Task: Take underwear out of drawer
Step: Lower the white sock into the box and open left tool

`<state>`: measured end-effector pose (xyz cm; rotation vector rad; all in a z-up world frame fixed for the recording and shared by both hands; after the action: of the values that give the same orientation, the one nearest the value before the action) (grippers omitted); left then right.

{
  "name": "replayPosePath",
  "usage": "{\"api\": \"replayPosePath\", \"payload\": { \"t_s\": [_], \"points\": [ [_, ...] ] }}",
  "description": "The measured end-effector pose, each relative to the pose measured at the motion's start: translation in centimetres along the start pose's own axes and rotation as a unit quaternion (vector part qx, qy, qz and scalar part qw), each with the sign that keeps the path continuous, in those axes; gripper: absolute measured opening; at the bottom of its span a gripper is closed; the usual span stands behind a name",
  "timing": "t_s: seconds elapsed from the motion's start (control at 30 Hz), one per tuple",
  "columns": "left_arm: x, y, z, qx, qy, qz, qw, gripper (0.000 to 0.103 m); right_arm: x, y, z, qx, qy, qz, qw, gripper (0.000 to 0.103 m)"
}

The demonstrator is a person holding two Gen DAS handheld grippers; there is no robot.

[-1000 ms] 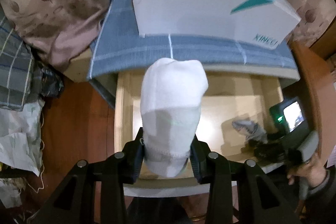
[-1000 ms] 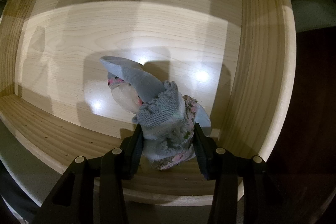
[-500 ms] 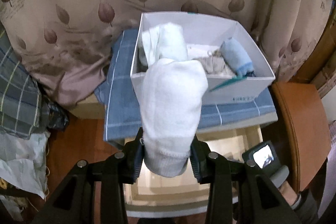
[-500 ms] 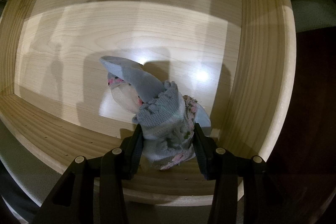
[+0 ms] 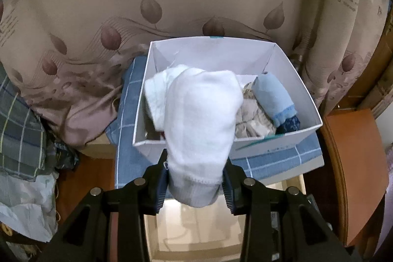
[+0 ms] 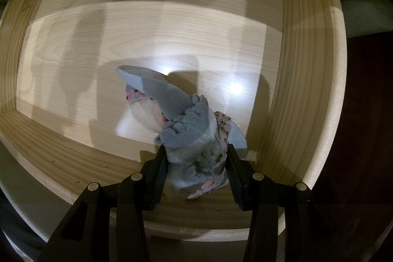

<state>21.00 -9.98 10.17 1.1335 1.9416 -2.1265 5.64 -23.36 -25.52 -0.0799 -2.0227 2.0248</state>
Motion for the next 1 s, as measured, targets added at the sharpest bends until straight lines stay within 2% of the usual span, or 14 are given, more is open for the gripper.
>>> {"api": "replayPosePath", "payload": {
  "t_s": [0.13, 0.53, 1.0],
  "points": [
    [-1.2, 1.2, 0.4, -0.01, 0.01, 0.005, 0.9999, 0.038, 0.0, 0.0, 0.0, 0.0, 0.0, 0.0, 1.0, 0.043],
    [-3.0, 5.4, 1.1, 0.008, 0.003, -0.004, 1.0, 0.038, -0.1, 0.2, -0.2, 0.0, 0.0, -0.002, 1.0, 0.046],
    [-4.7, 8.7, 3.2, -0.015, 0.026, -0.02, 0.9993, 0.038, -0.7, 0.2, -0.3, 0.002, 0.002, -0.005, 1.0, 0.047]
  ]
}}
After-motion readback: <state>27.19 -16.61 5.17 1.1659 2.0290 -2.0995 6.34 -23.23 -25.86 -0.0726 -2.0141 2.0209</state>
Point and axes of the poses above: each gripper's, at about its wrist camera, not at the fingertips, and y roughly the way its jaws point, z to its right, x to its underside, the point moved 7 cm from there along y, roughly the way its jaws point, and after that the axes turned 7 degrees about y, right-handed, at the moved point
